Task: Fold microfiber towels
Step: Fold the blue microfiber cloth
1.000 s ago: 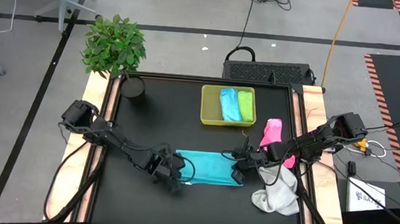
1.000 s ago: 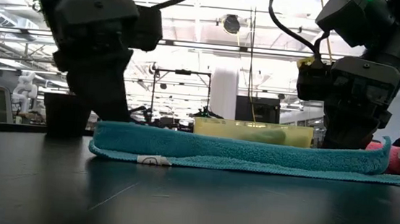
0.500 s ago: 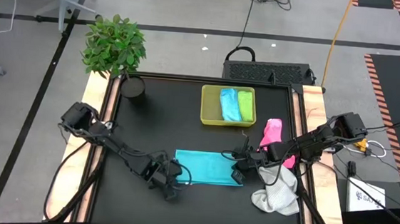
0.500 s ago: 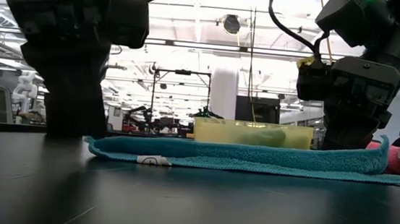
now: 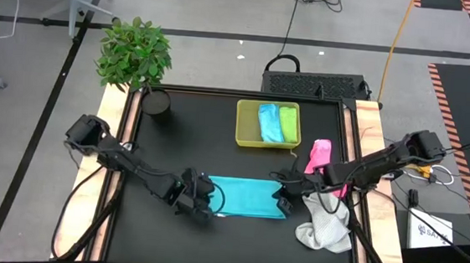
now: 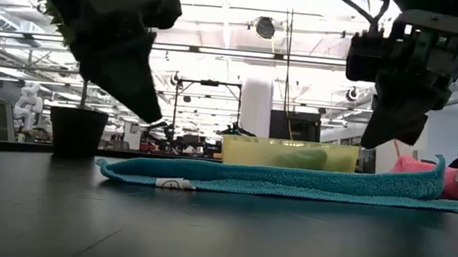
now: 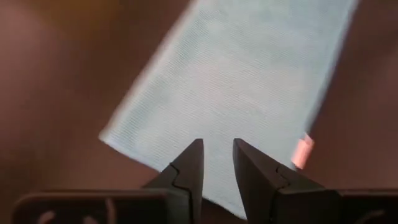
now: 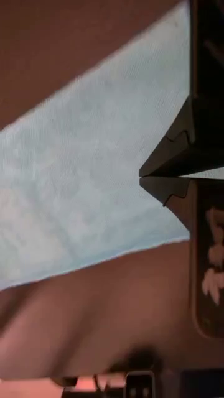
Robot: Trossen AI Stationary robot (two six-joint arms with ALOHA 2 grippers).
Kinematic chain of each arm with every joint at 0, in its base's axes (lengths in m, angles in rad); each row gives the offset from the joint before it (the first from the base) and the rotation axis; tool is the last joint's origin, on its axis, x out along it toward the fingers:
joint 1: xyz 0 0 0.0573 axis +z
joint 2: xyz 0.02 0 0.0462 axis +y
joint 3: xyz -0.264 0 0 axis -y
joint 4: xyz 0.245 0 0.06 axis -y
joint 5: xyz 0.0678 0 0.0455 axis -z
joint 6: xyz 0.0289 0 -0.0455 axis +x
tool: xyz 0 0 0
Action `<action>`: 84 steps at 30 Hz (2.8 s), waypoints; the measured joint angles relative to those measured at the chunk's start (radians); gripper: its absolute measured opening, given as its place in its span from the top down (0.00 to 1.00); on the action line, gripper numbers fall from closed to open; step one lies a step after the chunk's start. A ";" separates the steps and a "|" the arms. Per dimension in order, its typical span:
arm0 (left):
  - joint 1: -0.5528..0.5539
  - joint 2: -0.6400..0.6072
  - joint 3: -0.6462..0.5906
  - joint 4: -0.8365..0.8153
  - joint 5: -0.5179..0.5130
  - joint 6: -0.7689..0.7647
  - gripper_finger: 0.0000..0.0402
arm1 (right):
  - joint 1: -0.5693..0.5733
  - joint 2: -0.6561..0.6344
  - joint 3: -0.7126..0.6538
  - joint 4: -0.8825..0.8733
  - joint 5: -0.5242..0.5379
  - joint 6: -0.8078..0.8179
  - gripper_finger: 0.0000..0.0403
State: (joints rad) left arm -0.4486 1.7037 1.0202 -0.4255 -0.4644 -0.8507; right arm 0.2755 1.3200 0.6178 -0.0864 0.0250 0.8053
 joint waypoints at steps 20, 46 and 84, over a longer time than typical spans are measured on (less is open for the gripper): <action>0.319 -0.004 -0.001 -0.117 0.352 0.208 0.78 | -0.224 -0.056 0.000 -0.267 -0.107 -0.302 0.75; 0.465 0.048 -0.002 -0.100 0.680 0.324 0.78 | -0.308 -0.055 -0.049 -0.241 -0.187 -0.297 0.66; 0.472 0.104 0.003 -0.148 0.676 0.353 0.78 | -0.307 -0.056 -0.050 -0.209 -0.159 -0.324 0.66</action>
State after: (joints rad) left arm 0.0231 1.8075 1.0237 -0.5737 0.2113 -0.4976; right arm -0.0319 1.2644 0.5682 -0.2958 -0.1345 0.4808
